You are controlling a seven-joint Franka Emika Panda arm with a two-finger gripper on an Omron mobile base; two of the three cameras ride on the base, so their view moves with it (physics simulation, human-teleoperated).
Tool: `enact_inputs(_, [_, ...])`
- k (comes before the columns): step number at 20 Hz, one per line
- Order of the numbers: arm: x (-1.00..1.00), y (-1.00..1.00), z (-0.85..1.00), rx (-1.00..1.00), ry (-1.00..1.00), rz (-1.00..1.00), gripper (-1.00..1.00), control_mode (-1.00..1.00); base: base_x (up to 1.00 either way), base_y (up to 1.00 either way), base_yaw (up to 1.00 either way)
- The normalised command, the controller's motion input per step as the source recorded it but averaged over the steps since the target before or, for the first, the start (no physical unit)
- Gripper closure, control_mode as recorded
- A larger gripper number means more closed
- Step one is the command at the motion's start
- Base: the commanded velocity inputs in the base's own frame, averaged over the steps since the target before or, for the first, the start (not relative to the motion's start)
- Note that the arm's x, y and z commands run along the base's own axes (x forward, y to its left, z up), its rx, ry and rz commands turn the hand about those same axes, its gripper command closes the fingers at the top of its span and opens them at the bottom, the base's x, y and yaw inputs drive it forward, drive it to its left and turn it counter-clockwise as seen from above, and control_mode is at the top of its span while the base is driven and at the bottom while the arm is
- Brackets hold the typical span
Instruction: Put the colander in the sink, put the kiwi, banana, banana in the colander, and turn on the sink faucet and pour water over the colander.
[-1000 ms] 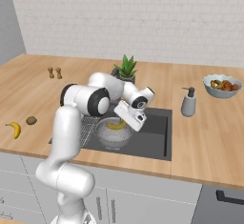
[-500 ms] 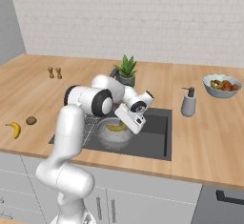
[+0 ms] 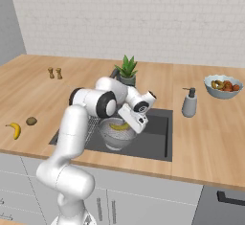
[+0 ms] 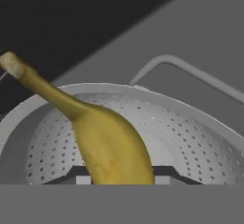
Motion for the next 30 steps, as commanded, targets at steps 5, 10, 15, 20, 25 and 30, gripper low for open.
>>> enact_inputs(5, [-0.08, 0.15, 0.0, 0.0, 0.0, -0.01, -1.0, -1.0, 0.0, 0.0, 0.0])
enact_inputs(10, [-0.19, 0.0, 0.23, 0.0, 0.0, 0.0, -1.0, -1.0, 0.0, 0.0, 0.0])
enact_inputs(15, [-0.27, -0.26, 0.51, 0.0, 0.0, 0.0, -1.0, -1.0, 0.0, 0.0, 0.0])
enact_inputs(20, [-0.5, -0.34, 0.57, 0.0, 0.0, 0.0, -1.0, -1.0, 0.0, 0.0, 0.0])
enact_inputs(25, [-0.87, -0.19, 0.5, -0.01, -0.03, 0.0, -1.0, -1.0, 0.0, 0.0, 0.0])
enact_inputs(30, [-0.81, 0.19, 0.43, -0.1, -0.02, 0.0, -1.0, -1.0, 0.0, 0.0, 0.0])
